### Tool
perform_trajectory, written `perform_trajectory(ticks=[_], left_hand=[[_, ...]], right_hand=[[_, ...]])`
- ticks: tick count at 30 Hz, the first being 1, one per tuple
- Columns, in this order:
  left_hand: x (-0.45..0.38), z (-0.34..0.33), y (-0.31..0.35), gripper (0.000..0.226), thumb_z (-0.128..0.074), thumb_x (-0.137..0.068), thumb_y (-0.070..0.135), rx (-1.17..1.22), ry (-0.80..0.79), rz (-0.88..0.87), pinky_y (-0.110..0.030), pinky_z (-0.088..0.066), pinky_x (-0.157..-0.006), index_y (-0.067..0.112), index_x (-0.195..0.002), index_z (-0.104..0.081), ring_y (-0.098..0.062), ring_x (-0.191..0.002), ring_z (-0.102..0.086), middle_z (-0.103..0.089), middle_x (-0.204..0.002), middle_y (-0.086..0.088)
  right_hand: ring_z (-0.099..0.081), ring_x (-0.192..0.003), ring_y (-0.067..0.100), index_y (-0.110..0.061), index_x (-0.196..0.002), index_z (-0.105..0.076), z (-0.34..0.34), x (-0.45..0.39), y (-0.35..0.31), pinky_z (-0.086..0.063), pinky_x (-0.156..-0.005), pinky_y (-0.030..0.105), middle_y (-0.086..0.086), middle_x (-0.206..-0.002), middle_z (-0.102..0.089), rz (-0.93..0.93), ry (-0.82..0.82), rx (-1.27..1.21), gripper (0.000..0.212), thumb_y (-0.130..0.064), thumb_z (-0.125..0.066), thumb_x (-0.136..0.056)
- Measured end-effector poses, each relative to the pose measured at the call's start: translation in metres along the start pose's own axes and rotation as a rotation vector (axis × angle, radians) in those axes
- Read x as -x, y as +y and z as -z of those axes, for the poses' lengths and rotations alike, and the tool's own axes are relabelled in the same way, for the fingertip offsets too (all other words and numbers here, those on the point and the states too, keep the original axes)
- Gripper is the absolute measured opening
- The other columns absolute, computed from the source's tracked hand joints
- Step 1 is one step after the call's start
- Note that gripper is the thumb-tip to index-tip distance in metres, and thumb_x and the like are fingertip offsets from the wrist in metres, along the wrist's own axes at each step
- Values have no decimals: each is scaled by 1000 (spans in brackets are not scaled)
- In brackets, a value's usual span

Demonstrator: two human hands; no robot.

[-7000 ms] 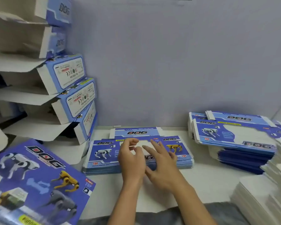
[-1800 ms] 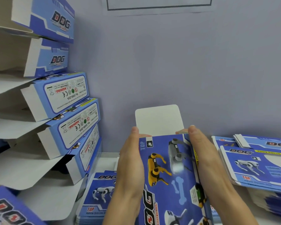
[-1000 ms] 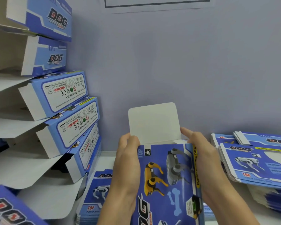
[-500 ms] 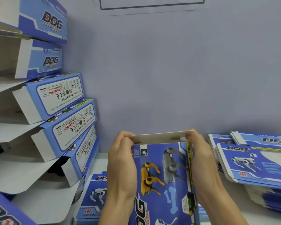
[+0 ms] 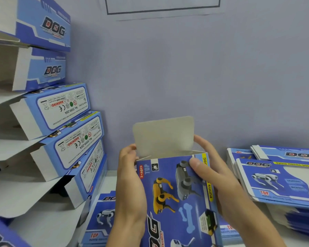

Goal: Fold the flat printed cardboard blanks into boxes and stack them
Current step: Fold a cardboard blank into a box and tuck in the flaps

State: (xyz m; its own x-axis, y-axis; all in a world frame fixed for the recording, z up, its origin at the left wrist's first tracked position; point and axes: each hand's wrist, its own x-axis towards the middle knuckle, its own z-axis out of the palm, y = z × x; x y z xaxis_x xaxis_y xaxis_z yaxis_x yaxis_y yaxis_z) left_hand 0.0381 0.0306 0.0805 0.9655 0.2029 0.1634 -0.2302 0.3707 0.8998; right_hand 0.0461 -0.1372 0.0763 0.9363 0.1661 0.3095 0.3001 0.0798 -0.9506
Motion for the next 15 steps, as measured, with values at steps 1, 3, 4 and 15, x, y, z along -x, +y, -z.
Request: perform_trajectory(ticks=[1, 3, 4, 15], left_hand=[[0, 1, 2, 32, -41, -99, 43, 42, -8, 35, -42, -56, -75, 28, -108, -67, -30, -85, -74, -76, -95, -12], [1, 4, 7, 40, -39, -98, 43, 100, -71, 94, -44, -55, -79, 23, -116, -68, -32, -93, -73, -76, -102, -13], [0, 6, 9, 44, -37, -98, 42, 93, -106, 116, -45, -53, -84, 19, -118, -69, -33, -99, -71, -75, -108, -12], [-2, 21, 14, 54, -60, -77, 42, -23, -284, 227, -48, -54, -85, 17, -125, -64, -36, -95, -73, -72, -117, -13]], right_hand=[[-72, -101, 17, -48, -130, -52, 0, 4, -1, -59, -76, 26, -3, -113, -74, 29, 38, 21, 59, -50, -73, -75], [-73, -96, 14, -48, -127, -54, 5, 9, 4, -59, -69, 24, -6, -107, -75, 86, 182, 29, 67, -60, -80, -66], [-74, -93, 14, -43, -126, -57, 6, 5, 2, -59, -69, 26, -6, -102, -76, 106, 251, 5, 69, -59, -83, -65], [-64, -44, 3, -27, -59, -78, 33, 15, -23, -39, -32, 12, -9, -57, -71, -136, 488, -340, 43, -36, -56, -94]])
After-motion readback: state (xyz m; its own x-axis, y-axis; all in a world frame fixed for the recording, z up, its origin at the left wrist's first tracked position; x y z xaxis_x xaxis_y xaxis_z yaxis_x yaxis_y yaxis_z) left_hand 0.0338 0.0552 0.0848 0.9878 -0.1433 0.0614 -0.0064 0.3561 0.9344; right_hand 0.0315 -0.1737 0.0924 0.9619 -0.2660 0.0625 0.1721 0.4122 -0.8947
